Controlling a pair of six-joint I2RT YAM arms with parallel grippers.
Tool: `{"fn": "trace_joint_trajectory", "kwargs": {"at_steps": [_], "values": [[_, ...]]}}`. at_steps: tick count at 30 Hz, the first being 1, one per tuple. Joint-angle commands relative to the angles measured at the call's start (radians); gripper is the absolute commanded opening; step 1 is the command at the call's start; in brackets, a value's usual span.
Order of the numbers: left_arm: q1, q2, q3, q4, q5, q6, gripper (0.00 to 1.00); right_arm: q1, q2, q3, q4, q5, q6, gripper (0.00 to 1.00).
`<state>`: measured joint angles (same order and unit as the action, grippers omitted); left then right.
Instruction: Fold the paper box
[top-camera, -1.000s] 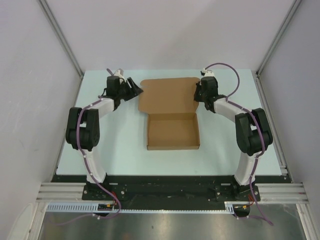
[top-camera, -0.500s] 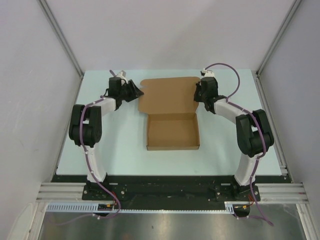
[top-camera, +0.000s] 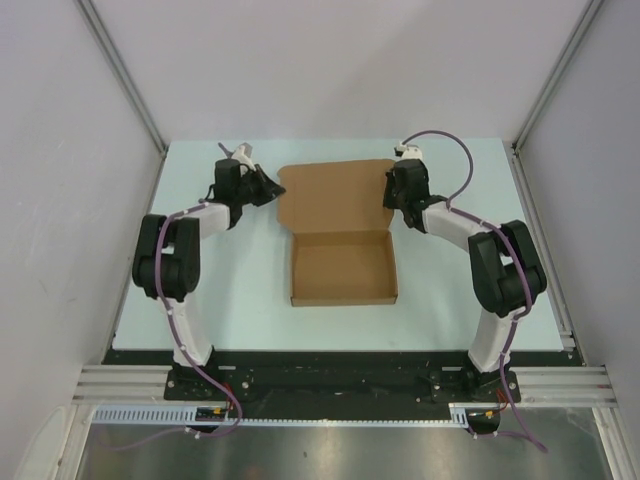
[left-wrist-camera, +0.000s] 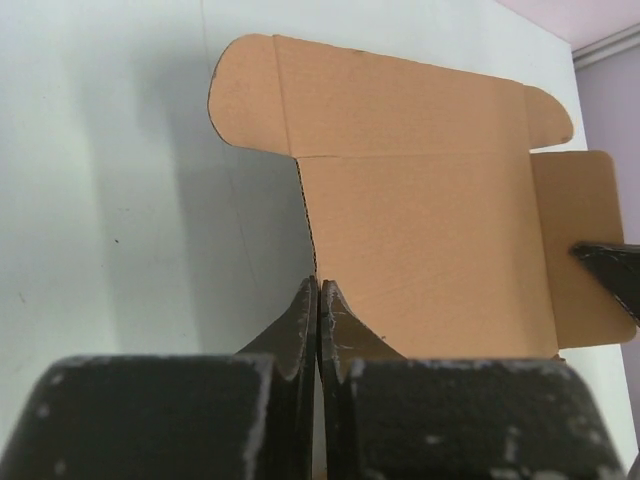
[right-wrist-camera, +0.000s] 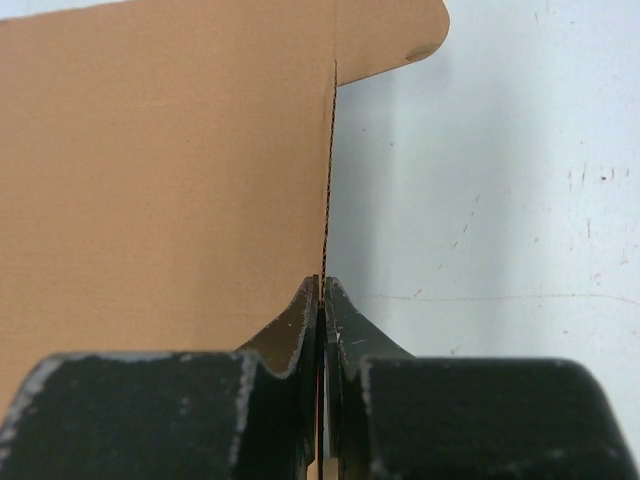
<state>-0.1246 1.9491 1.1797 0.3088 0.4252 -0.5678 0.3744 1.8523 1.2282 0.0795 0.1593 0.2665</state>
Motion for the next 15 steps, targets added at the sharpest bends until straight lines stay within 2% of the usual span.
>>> {"fn": "trace_joint_trajectory", "kwargs": {"at_steps": [1,8,11,15], "values": [[-0.039,-0.122,-0.067,0.079,0.02,0.048,0.0,0.034,-0.073,-0.019,0.037,0.092,-0.016,0.0],[-0.13,-0.275,-0.23,0.179,-0.086,0.152,0.04,0.096,-0.134,-0.116,0.095,0.249,-0.032,0.0],[-0.191,-0.329,-0.27,0.211,-0.163,0.218,0.04,0.122,-0.166,-0.176,0.138,0.298,-0.033,0.0],[-0.262,-0.357,-0.267,0.191,-0.264,0.299,0.04,0.144,-0.168,-0.187,0.112,0.345,-0.032,0.0]]}}
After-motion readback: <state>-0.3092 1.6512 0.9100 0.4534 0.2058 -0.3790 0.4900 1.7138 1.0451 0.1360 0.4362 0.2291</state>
